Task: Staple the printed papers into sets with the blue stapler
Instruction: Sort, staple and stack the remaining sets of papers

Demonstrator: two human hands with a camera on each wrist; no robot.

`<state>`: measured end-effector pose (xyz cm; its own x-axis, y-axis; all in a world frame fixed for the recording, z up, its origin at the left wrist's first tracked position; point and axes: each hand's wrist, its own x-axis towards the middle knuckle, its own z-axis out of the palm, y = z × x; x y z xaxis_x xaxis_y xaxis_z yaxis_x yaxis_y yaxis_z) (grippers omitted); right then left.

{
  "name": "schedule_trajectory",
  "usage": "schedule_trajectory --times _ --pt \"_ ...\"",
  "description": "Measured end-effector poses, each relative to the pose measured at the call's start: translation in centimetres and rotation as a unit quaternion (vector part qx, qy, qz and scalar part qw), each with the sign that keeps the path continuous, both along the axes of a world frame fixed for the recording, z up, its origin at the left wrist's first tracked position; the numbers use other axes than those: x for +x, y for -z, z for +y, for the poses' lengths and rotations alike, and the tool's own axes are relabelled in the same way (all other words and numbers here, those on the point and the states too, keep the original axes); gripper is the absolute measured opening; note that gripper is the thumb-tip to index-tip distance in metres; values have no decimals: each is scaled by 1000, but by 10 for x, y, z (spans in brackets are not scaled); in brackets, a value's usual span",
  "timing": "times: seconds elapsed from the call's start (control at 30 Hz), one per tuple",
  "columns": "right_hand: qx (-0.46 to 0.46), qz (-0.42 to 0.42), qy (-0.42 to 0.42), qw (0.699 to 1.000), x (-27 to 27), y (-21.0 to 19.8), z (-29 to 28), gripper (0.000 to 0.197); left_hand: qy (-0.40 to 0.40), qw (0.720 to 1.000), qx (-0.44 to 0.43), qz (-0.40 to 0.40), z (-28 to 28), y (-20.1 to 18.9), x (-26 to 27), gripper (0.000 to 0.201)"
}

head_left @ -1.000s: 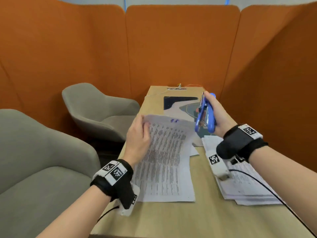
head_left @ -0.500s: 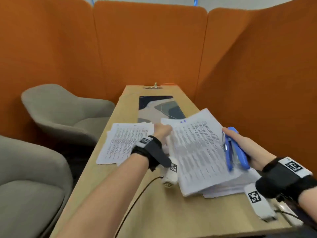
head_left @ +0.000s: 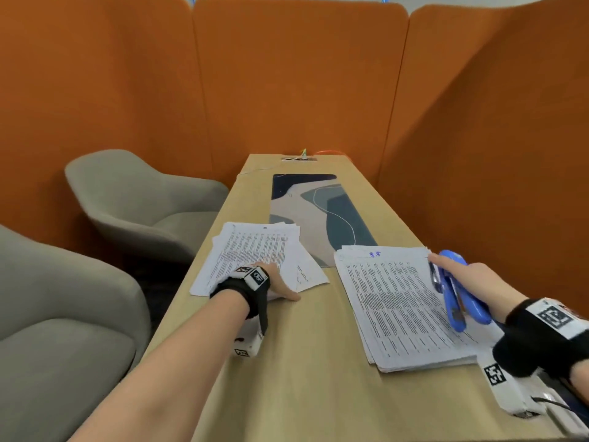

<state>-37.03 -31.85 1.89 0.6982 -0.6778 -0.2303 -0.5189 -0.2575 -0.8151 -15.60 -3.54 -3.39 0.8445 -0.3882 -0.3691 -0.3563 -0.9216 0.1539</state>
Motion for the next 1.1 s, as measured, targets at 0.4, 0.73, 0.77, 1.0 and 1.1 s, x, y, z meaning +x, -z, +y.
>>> schedule_trajectory --times 0.4,0.73,0.77,1.0,1.1 --pt "268 -111 -108 951 41 13 114 39 97 994 -33 -46 39 -18 -9 24" --pt "300 -142 -84 940 42 3 114 38 37 959 -185 -214 62 -27 -6 26" --pt "297 -139 -84 941 41 2 112 39 63 961 -169 -209 63 -30 -10 20" --pt "310 -143 -89 936 38 -19 99 40 204 973 -61 -91 74 -48 -72 19" --pt "321 -152 -71 932 39 -27 98 42 158 969 -152 116 78 -60 -93 48"
